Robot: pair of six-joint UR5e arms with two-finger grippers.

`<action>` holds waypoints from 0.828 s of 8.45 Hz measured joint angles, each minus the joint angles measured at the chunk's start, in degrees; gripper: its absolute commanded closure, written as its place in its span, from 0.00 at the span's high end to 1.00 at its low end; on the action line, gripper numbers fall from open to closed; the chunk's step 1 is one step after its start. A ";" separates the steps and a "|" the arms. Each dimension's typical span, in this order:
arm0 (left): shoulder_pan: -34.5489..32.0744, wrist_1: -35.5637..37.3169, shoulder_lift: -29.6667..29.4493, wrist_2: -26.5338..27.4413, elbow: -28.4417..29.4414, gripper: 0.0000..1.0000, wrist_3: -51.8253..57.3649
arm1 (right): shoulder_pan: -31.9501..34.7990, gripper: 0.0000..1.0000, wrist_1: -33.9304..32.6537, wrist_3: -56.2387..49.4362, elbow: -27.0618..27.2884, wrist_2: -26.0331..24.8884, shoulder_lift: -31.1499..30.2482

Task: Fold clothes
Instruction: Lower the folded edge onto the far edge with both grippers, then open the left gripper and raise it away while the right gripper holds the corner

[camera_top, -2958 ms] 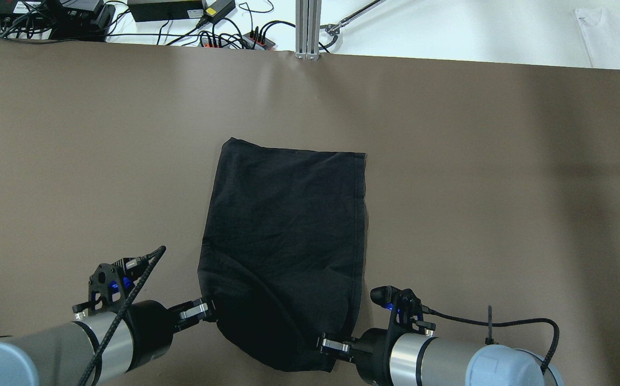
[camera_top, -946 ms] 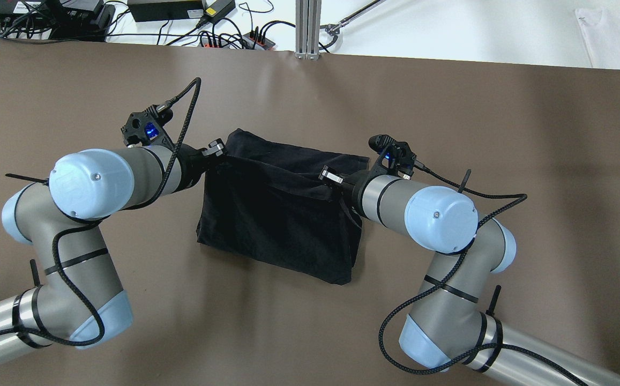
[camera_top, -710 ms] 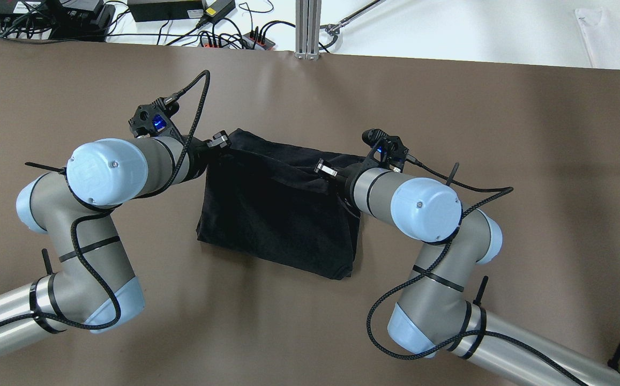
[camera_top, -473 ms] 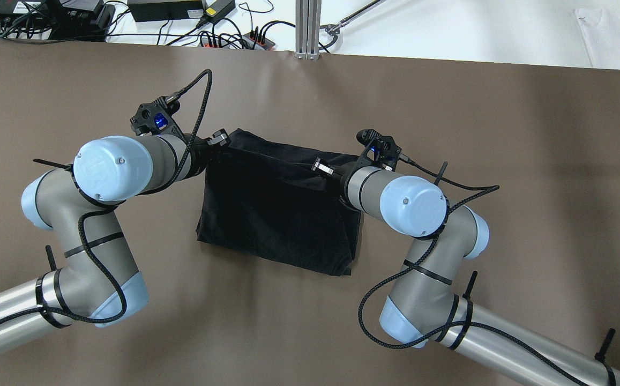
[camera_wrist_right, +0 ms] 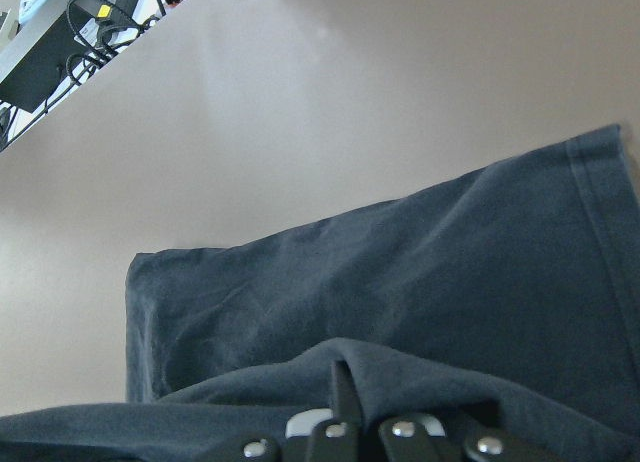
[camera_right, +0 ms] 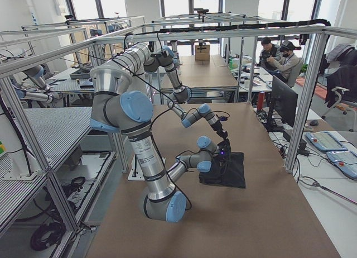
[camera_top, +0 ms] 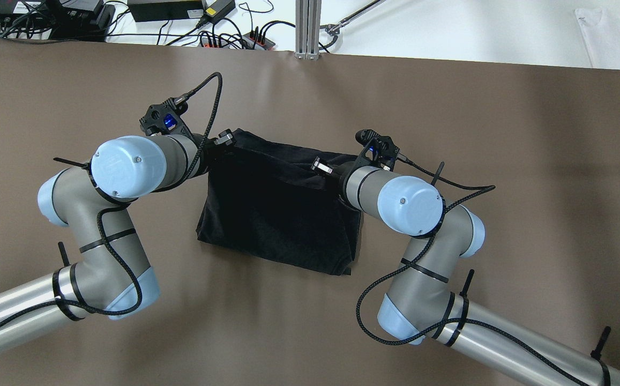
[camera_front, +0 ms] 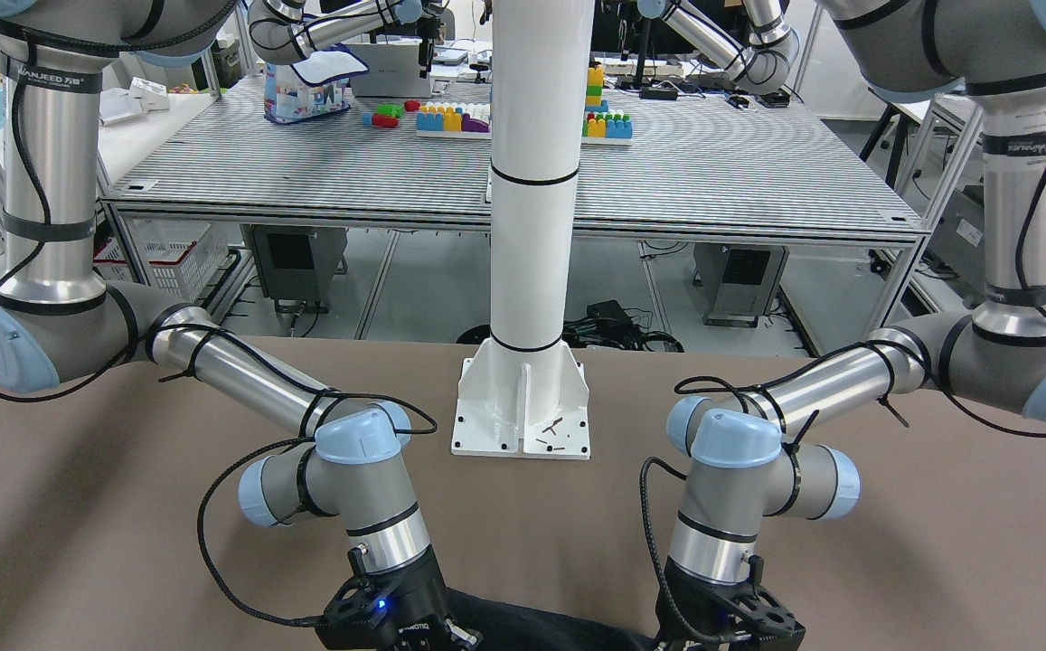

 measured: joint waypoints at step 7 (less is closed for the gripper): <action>-10.48 0.67 -4.22 -11.21 3.24 1.00 1.88 | 0.47 0.94 -1.55 -1.28 0.23 1.07 3.06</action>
